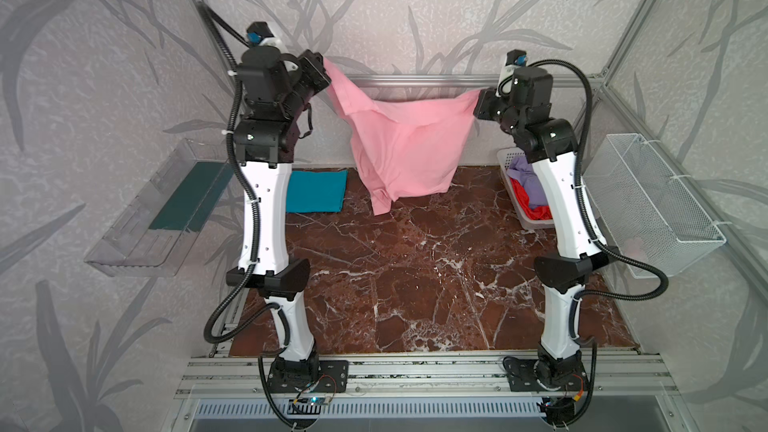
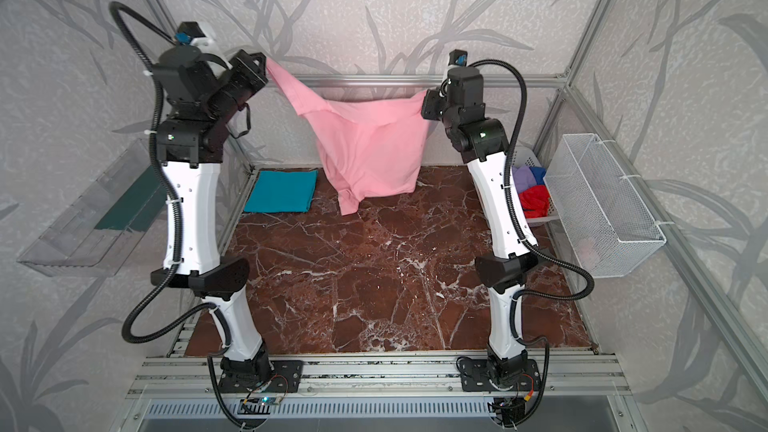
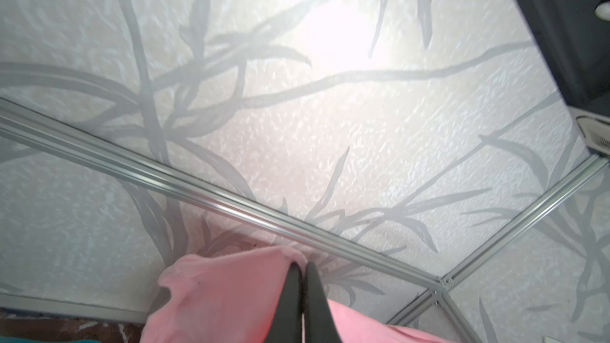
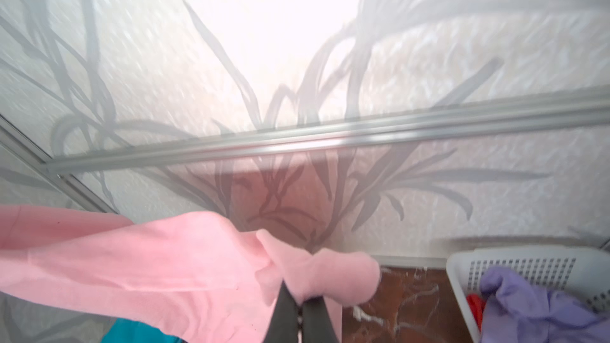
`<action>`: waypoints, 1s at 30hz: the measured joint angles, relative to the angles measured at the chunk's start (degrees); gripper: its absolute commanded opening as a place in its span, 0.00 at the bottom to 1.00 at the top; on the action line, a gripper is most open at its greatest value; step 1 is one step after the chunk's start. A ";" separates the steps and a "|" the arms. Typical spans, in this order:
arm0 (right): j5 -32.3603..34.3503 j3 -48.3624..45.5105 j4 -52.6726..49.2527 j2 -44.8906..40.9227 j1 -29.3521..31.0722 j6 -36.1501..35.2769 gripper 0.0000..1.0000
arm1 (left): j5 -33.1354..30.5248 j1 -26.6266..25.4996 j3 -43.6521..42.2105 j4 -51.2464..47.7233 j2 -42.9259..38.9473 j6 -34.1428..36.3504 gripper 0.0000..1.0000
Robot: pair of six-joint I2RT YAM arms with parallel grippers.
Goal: Fold and stack the t-shirts
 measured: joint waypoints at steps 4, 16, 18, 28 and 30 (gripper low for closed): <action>1.70 1.84 -0.96 -2.54 -0.24 -2.60 0.00 | 0.04 3.08 -17.88 6.43 -12.41 -0.50 0.00; 4.74 -100.21 18.88 -50.40 -0.24 1.95 0.00 | 0.83 2.91 -98.29 10.97 -57.40 -0.68 0.00; 4.09 -109.70 18.73 -55.06 -0.24 3.63 0.00 | 1.16 2.89 -108.39 6.23 -62.55 -2.34 0.00; 1.92 -131.67 12.61 -69.02 -0.24 11.52 0.00 | 2.21 1.51 -122.07 -13.42 -86.05 -12.66 0.00; 1.36 -132.23 11.89 -69.29 -0.24 12.39 0.00 | 1.86 1.29 -121.83 -15.78 -85.70 -13.49 0.00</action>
